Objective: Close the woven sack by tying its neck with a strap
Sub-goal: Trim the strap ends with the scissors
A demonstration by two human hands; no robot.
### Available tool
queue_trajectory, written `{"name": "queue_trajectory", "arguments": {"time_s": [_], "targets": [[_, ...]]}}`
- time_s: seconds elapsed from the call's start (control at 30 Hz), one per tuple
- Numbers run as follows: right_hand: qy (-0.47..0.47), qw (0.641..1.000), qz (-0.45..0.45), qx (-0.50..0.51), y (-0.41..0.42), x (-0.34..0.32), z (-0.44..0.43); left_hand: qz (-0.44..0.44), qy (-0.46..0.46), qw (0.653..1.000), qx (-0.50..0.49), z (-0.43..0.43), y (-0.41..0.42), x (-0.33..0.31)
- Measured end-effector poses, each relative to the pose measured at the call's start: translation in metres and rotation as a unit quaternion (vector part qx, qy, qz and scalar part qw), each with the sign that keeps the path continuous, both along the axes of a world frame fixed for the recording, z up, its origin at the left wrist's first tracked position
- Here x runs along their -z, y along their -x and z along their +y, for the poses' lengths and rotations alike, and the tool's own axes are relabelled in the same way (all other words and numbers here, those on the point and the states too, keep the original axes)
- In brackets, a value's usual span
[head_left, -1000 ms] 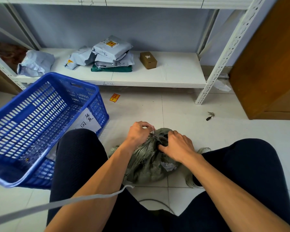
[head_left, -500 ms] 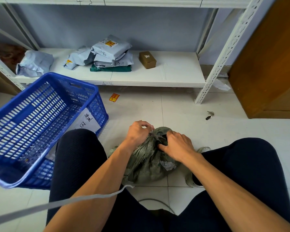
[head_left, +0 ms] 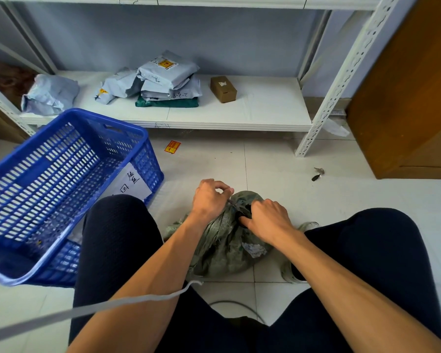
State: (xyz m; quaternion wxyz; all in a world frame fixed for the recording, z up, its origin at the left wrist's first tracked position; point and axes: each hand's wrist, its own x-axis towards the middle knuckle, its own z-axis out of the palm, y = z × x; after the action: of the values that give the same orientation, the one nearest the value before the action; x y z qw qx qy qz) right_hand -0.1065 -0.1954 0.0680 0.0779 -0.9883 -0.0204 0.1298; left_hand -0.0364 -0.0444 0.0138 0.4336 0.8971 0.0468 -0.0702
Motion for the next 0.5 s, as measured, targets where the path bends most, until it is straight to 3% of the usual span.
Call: {"name": "queue_trajectory", "arguments": {"time_s": [0.2, 0.33, 0.5], "targets": [[-0.017, 1.000, 0.017, 0.006, 0.001, 0.002, 0.000, 0.017, -0.023, 0.999, -0.017, 0.003, 0.000, -0.008], [-0.084, 0.993, 0.053, 0.067, -0.005, 0.005, -0.006, 0.131, 0.017, 0.990, -0.047, 0.011, 0.001, -0.009], [-0.191, 0.963, 0.117, 0.147, -0.011, 0.013, -0.012, 0.210, -0.049, 0.974, 0.067, 0.009, 0.013, -0.006]]}}
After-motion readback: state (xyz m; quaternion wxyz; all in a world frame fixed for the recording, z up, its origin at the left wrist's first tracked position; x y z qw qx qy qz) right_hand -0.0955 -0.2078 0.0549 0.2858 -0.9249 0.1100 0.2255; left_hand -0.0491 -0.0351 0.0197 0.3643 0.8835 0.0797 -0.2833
